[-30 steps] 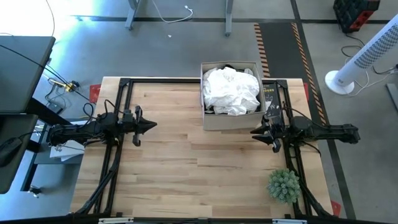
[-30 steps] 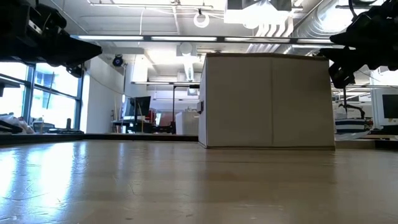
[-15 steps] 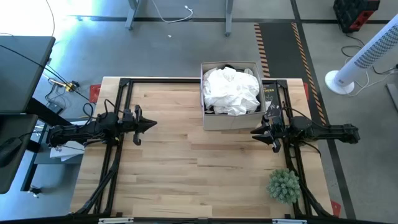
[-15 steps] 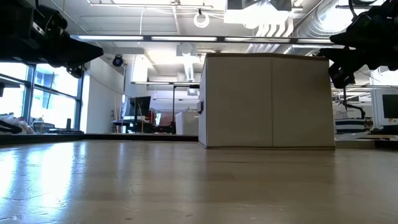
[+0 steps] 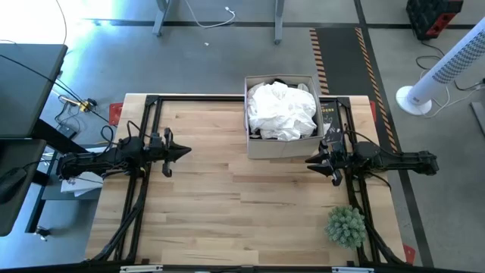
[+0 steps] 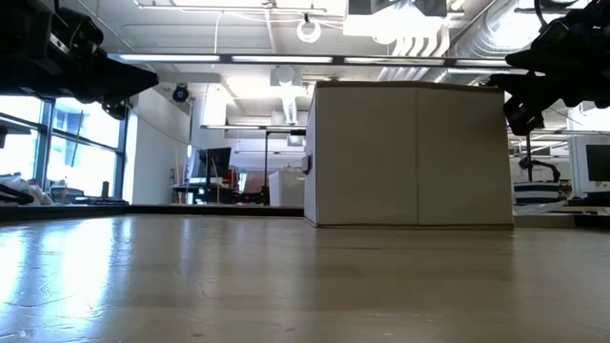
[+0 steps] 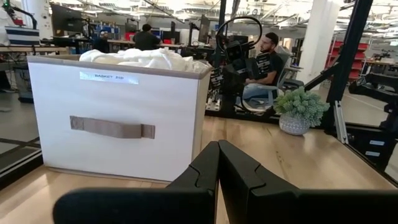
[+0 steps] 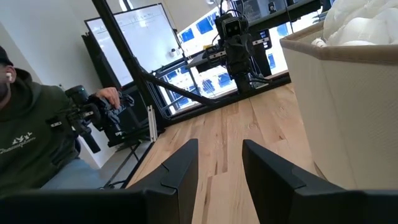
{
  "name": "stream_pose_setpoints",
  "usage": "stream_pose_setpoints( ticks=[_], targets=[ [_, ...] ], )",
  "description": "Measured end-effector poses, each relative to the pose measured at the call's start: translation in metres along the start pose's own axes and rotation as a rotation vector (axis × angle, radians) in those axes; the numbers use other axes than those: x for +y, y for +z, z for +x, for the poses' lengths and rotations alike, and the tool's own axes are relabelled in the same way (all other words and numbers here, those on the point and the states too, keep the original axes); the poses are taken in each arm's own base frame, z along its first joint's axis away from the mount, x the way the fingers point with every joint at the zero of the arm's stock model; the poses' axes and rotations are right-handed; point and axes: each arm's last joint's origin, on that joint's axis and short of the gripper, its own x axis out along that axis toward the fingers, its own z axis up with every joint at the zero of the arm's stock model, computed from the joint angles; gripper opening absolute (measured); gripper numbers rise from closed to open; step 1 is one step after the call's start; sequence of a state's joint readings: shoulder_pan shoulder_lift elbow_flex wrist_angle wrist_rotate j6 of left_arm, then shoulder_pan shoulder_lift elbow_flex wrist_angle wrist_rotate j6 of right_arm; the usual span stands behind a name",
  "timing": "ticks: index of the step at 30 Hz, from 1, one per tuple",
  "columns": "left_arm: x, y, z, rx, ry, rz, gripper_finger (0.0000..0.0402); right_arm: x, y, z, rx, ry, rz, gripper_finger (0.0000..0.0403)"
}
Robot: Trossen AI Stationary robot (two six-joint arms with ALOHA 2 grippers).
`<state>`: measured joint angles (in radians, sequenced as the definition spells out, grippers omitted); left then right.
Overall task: Sort clothes
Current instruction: Return to Home Position
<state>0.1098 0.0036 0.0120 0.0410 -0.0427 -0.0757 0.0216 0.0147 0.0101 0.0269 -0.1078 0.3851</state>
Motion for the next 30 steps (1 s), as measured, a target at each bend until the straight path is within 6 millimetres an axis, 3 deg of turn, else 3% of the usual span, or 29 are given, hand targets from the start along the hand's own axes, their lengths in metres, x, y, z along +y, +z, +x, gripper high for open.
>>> stream_pose_setpoints(
  ticks=[7,30],
  targets=[
    [0.007,0.001,0.000,-0.007,0.075,0.003,0.0007,0.000,0.000,0.000,0.000,0.000,0.000,0.0121],
    [-0.010,-0.001,-0.001,0.009,-0.099,-0.005,0.0007,0.000,0.000,0.000,0.000,0.000,0.000,0.0121]
  ],
)
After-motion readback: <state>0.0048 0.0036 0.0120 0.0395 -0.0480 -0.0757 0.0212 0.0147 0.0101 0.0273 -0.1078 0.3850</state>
